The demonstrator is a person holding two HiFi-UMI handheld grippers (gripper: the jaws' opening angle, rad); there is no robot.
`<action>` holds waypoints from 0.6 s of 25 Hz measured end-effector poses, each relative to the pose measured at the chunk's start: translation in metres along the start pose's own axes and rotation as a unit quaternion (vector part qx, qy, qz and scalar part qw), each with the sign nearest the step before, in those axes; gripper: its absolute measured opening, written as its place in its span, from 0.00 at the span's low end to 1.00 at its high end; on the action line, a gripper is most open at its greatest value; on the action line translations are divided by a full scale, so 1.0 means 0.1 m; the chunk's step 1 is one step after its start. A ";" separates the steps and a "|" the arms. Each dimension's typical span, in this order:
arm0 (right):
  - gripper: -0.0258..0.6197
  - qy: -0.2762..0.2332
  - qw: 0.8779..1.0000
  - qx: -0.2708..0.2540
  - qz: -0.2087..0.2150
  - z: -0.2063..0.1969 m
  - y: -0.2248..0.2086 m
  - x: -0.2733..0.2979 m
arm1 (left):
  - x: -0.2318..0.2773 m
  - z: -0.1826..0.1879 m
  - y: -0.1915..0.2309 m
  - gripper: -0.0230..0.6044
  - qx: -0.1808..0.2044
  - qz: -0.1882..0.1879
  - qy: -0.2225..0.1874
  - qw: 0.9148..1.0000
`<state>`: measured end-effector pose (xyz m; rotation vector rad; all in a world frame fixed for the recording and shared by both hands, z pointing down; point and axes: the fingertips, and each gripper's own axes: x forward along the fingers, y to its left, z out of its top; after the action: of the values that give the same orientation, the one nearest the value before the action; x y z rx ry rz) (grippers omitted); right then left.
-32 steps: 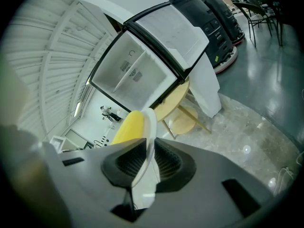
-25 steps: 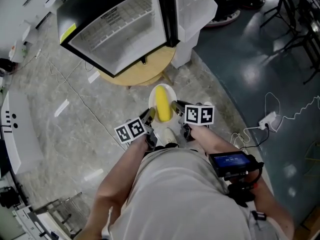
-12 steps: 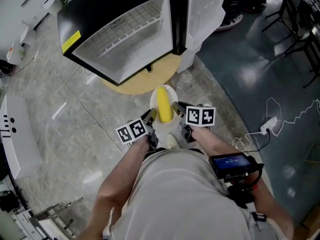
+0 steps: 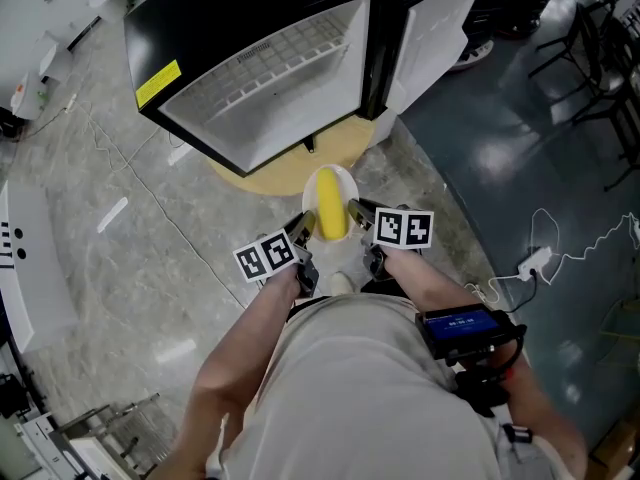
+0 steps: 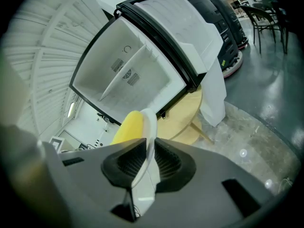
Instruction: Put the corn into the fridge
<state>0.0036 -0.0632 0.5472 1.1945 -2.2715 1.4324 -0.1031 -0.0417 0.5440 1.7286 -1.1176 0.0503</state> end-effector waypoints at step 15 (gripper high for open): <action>0.12 0.056 0.996 -0.042 0.045 0.21 0.25 0.54 | -0.08 0.36 0.32 0.11 -0.051 0.037 -0.062 0.996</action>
<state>-0.0446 -0.1036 0.5501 0.9727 -2.3103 1.3822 -0.1462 -0.0651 0.5456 1.6167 -1.2543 -0.0687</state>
